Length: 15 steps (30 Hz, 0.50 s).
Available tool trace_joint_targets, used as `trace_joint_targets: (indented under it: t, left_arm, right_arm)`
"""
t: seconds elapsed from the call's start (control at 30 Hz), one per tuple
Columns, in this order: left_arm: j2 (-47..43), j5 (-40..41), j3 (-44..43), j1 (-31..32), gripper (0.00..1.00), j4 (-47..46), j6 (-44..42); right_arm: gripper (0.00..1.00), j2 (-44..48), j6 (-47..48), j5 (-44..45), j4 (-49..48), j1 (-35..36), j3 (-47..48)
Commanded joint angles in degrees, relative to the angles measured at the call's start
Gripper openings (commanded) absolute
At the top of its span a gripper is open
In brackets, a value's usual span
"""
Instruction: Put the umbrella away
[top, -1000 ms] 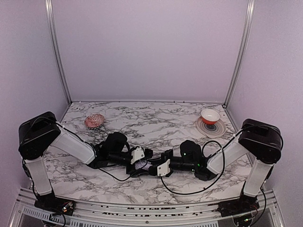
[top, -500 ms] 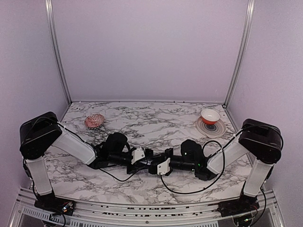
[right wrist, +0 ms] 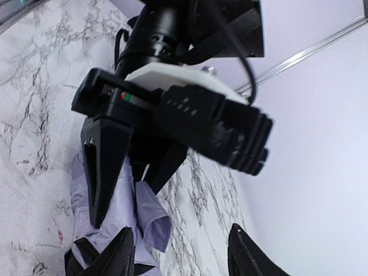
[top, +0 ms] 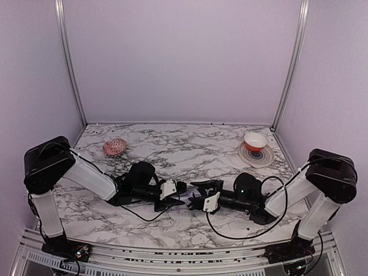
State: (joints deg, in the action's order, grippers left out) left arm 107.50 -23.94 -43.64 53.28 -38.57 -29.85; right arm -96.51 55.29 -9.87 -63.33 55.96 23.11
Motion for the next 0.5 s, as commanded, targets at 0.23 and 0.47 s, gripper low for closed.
trace_joint_targets:
  t: [0.23,0.47]
  left_arm:
    - [0.8,2.6,0.3,0.2,0.0,2.3,-1.8]
    - [0.2,2.7,0.5,0.2,0.0,2.7,-2.0]
  right_arm:
    - [0.61,13.0,-34.0,-3.3,4.3,-6.8,-0.2]
    - [0.43,9.1,-65.9,-18.9,46.4,-22.6,23.3]
